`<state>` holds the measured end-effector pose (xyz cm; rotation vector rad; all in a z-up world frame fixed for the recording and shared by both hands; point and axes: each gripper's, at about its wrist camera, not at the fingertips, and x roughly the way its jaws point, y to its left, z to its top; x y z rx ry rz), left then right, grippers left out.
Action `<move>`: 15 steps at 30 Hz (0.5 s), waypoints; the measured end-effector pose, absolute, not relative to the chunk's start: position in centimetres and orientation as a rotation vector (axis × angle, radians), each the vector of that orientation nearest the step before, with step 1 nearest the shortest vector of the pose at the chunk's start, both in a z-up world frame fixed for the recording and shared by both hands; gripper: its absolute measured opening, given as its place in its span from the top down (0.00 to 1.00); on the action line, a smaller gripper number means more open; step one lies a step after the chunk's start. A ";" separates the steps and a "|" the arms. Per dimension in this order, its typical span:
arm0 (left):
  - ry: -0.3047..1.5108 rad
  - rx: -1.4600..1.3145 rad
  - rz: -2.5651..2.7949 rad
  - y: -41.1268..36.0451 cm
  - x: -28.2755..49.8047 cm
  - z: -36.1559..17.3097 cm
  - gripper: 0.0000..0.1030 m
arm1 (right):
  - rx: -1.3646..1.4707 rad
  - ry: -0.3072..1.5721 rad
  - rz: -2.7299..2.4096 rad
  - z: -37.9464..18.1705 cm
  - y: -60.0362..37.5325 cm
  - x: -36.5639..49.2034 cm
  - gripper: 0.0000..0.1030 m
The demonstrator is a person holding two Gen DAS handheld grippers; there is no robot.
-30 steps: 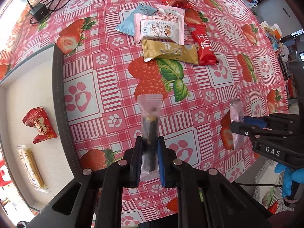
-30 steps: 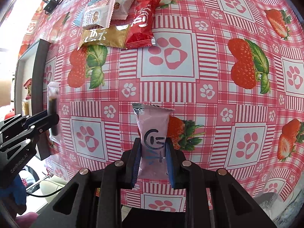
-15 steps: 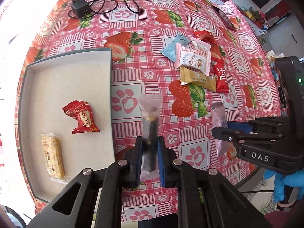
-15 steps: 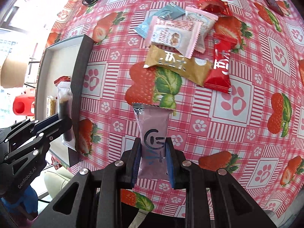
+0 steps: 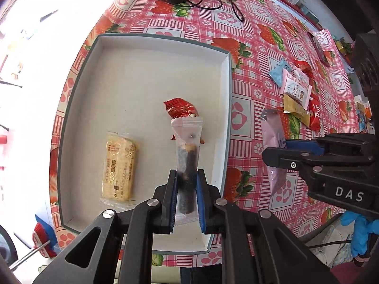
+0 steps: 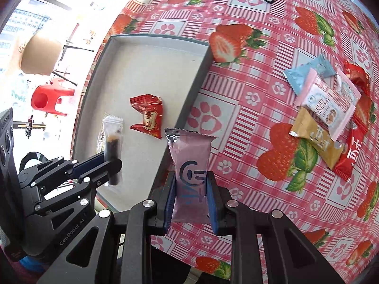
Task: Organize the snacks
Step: 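Carry the dark stick and pink bar into the white tray and release both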
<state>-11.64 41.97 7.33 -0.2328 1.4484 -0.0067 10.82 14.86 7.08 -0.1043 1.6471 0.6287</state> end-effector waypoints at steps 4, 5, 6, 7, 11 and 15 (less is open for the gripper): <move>1.479 -0.254 0.022 43.6 -12.6 6.2 0.84 | -0.139 1.652 0.692 7.1 19.2 12.9 0.75; 1.489 -0.259 0.025 43.8 -12.7 5.8 0.84 | -0.146 1.657 0.706 7.0 20.3 13.3 0.75; 1.497 -0.260 0.031 44.1 -12.9 5.6 0.84 | -0.152 1.662 0.719 6.9 21.2 13.8 0.75; 1.504 -0.262 0.035 44.4 -13.1 5.3 0.84 | -0.158 1.667 0.730 6.7 22.1 14.4 0.75; 1.531 -0.277 0.054 45.2 -13.6 4.3 0.84 | -0.182 1.679 0.757 6.0 24.6 14.7 0.75; 1.550 -0.269 0.063 45.6 -14.0 3.6 0.84 | -0.189 1.695 0.760 5.9 26.3 15.3 0.75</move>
